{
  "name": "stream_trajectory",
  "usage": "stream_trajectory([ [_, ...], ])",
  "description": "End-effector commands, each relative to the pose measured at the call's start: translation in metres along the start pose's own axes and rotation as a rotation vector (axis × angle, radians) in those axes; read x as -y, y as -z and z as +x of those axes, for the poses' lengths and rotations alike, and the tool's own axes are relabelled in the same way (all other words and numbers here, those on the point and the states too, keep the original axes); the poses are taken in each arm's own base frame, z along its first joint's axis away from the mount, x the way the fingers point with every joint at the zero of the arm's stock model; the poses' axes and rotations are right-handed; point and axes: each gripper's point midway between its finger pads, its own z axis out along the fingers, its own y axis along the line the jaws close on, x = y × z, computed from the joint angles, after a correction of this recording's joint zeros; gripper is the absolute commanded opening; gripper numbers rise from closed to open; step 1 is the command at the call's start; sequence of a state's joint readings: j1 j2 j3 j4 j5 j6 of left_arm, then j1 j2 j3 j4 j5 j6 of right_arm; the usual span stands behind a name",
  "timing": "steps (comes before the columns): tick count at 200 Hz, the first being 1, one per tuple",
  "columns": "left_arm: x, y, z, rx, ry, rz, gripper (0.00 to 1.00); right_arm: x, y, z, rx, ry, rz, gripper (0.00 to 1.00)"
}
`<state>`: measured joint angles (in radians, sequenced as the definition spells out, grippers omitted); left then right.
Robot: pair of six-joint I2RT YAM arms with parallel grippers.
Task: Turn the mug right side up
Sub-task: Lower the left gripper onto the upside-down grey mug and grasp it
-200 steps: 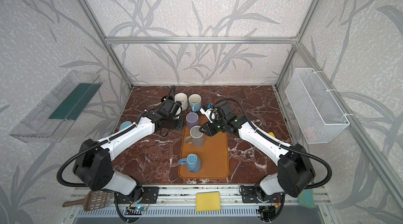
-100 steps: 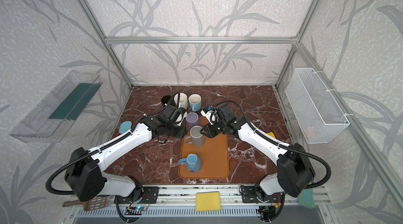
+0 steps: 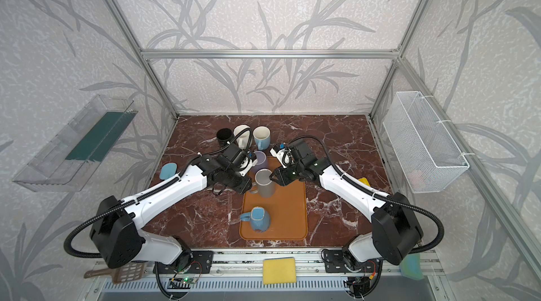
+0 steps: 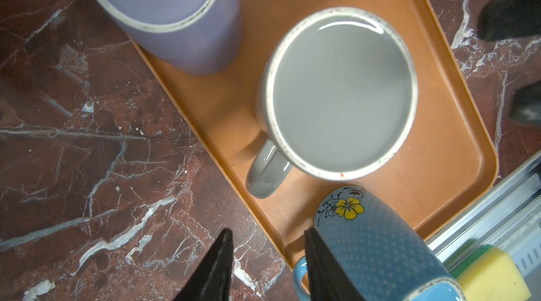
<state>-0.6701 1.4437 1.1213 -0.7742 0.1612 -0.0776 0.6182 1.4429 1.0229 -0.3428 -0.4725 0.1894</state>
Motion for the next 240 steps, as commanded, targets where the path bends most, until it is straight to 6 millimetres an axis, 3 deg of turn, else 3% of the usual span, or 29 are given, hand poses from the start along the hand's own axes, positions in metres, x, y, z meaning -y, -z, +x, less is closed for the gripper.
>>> stream_trajectory([
  [1, 0.004, -0.001, -0.001, -0.03, -0.098, 0.008, 0.46, 0.003, 0.004, 0.006, -0.008, -0.016, 0.011, 0.34],
  [175, 0.008, -0.045, -0.009, -0.1, -0.266, 0.065, 0.5, 0.02, 0.03, 0.016, 0.033, -0.055, 0.064, 0.33],
  [240, 0.011, -0.048, -0.021, -0.044, -0.255, 0.075, 0.46, 0.022, 0.035, 0.017, 0.042, -0.06, 0.072, 0.33],
])
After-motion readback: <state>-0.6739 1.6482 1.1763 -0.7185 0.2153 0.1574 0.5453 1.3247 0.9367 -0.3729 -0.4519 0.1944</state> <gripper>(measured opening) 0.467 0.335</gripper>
